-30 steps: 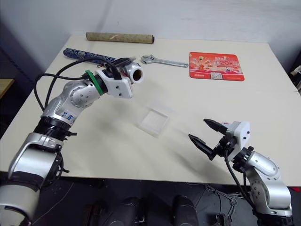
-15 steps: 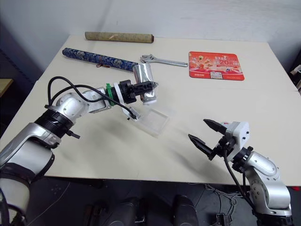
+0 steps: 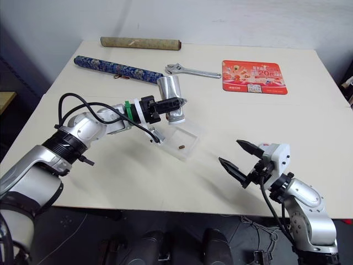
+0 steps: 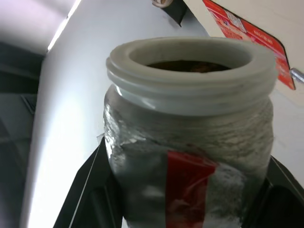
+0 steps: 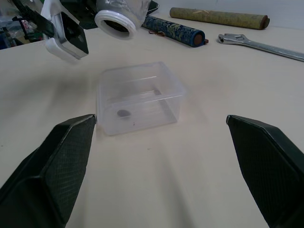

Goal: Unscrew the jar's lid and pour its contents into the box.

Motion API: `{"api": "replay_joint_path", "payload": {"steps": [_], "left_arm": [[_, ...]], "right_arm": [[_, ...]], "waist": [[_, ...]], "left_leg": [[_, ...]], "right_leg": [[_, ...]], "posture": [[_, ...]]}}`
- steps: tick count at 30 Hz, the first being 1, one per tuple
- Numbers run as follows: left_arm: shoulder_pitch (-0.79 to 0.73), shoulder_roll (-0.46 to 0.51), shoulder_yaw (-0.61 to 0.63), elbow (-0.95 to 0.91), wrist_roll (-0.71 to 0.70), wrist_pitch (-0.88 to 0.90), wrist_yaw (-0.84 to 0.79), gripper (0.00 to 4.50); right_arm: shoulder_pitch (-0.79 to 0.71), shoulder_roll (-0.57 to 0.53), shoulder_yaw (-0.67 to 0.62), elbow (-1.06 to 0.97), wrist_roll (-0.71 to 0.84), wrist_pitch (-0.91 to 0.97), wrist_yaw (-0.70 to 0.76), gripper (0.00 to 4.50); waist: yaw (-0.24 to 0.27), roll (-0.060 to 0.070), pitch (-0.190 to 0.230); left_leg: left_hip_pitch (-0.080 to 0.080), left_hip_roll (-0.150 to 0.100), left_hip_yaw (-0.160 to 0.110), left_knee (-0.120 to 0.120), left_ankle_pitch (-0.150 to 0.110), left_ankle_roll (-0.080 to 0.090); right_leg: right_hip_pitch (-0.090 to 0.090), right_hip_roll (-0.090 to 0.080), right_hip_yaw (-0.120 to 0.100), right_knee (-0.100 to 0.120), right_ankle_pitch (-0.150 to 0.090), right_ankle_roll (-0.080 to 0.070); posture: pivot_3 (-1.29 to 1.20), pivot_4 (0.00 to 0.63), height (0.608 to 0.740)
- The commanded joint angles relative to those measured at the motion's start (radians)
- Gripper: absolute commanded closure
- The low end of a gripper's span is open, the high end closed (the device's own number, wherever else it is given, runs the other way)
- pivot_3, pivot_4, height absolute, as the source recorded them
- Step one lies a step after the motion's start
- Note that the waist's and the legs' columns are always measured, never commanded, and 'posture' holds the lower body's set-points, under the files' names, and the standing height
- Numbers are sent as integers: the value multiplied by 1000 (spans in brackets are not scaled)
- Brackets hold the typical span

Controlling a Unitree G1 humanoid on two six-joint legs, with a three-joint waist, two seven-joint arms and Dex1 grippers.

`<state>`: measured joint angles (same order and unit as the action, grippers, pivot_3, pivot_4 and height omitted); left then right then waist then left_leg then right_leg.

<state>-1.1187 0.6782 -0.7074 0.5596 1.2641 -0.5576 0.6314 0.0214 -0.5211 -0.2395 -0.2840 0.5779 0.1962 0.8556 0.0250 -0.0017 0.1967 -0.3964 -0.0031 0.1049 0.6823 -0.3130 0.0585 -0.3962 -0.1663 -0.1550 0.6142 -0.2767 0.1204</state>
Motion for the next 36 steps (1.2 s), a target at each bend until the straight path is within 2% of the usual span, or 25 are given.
{"api": "replay_joint_path", "payload": {"steps": [1, 3, 6, 9, 11, 14, 17, 22, 24, 28, 33, 35, 36], "left_arm": [[80, -28, 194, 43, -665, -140, -454, 2156], [150, -62, 314, -3, -997, -19, -737, 2156], [236, -94, 489, -120, -1325, 260, -985, 2156], [342, -80, 642, -229, -1499, 510, -1055, 2156], [424, -76, 755, -291, -1590, 674, -1027, 2156], [566, -59, 874, -362, -1629, 779, -997, 2156], [670, -82, 1046, -370, -1713, 827, -946, 2156], [774, -107, 1194, -279, -1701, 711, -905, 2156], [798, -114, 1194, -226, -1636, 602, -890, 2156], [802, -158, 1189, -146, -1622, 449, -942, 2156], [799, -164, 1166, -70, -1596, 391, -975, 2156], [800, -168, 1174, -69, -1615, 396, -987, 1435], [811, -167, 1181, -101, -1637, 415, -999, 1240]], "right_arm": [[1, 4, -2, -10, 8, -25, 15, 15], [-3, 2, 0, -7, 0, -45, 31, 15], [-20, 4, 9, 9, 9, -101, 96, 15], [-44, 20, 21, 36, 7, -184, 159, 15], [-62, 33, 38, 60, -17, -243, 184, 15], [-80, 60, 64, 86, -28, -311, 213, 15], [-95, 88, 78, 99, -26, -367, 230, 15], [-117, 103, 115, 124, -38, -424, 262, 15], [-125, 105, 122, 140, -39, -430, 259, 15], [-140, 97, 125, 166, -36, -436, 263, 15], [-144, 90, 123, 181, -33, -422, 266, 15], [-144, 90, 121, 183, -33, -424, 266, 0], [-141, 85, 115, 182, -28, -419, 265, 0]], "waist": [[-2, 0, 0], [-7, 0, 0], [-14, 0, 0], [-28, 0, 0], [-30, 0, 0], [-32, 0, 0], [-29, 0, 0], [-21, -2, -1], [-20, -2, -1], [-16, -4, -2], [-16, -4, -2], [-16, -4, -2], [-17, -4, -2]], "left_leg": [[0, 0, -1, 0, 0, 0], [0, 0, -1, 2, 0, 0], [0, 0, -2, 3, 0, -1], [1, -1, -2, 3, 1, 0], [5, -1, -1, 2, 1, 0], [8, -1, 0, 1, 1, -1], [8, -2, -1, 1, 1, -1], [7, -3, -3, 1, 0, -1], [8, -3, -3, 1, -1, -1], [8, -3, -3, 1, -1, -1], [8, -3, -2, 0, -1, -2], [8, -3, -2, 0, -1, -2], [8, -3, -2, 0, -1, -2]], "right_leg": [[0, -1, 0, 0, 0, 0], [0, -2, 0, 1, 0, 0], [1, 1, -2, 1, 0, 0], [3, 4, -3, 3, 0, 0], [5, 5, -2, 3, 0, 0], [5, 5, 0, 4, 0, 0], [5, 5, 1, 5, 0, 0], [6, 3, 1, 4, 0, 0], [6, 3, 1, 5, 0, 0], [6, 3, 1, 5, 0, 0], [5, 2, 1, 5, 0, 0], [5, 2, 1, 5, 0, 0], [5, 2, 1, 5, 0, 0]], "posture": [[0, 150, 740], [0, 150, 740], [0, 150, 740], [0, 150, 740], [0, 150, 740], [0, 150, 740], [0, 150, 740], [0, 150, 740], [0, 150, 740], [0, 150, 740], [0, 150, 740], [0, 150, 740], [0, 150, 740]]}}
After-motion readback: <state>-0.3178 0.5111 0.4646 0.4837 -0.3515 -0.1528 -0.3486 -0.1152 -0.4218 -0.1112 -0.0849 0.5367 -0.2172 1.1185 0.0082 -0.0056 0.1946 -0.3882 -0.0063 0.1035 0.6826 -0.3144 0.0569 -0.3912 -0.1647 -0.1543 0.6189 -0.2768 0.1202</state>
